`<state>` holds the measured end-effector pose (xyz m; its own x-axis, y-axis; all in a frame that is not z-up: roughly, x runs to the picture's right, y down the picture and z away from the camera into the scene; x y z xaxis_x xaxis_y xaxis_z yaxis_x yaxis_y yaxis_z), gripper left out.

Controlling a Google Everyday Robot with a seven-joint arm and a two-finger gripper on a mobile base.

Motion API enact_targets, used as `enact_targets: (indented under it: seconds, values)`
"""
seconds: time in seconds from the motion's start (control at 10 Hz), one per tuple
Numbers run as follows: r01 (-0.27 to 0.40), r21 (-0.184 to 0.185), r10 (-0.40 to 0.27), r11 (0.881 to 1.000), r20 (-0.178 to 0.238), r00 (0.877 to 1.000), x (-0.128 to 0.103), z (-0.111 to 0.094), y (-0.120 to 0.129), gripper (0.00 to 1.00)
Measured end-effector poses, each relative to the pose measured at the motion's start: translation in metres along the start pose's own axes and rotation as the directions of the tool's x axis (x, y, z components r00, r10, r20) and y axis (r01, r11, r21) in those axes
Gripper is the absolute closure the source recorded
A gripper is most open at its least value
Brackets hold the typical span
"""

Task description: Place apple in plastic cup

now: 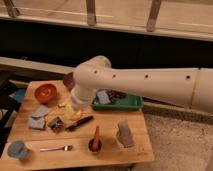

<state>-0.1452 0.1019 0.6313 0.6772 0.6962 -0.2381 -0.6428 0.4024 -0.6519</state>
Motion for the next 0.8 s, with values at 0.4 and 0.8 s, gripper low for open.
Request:
enact_targets:
  seconds: [0.4, 0.8]
  values:
    - [0.166, -0.048, -0.169, 0.985, -0.062, 0.984, -0.040, 0.032, 0.054, 1.00]
    - [0.180, -0.056, -0.183, 0.982, -0.067, 0.981, -0.042, 0.034, 0.059, 1.00]
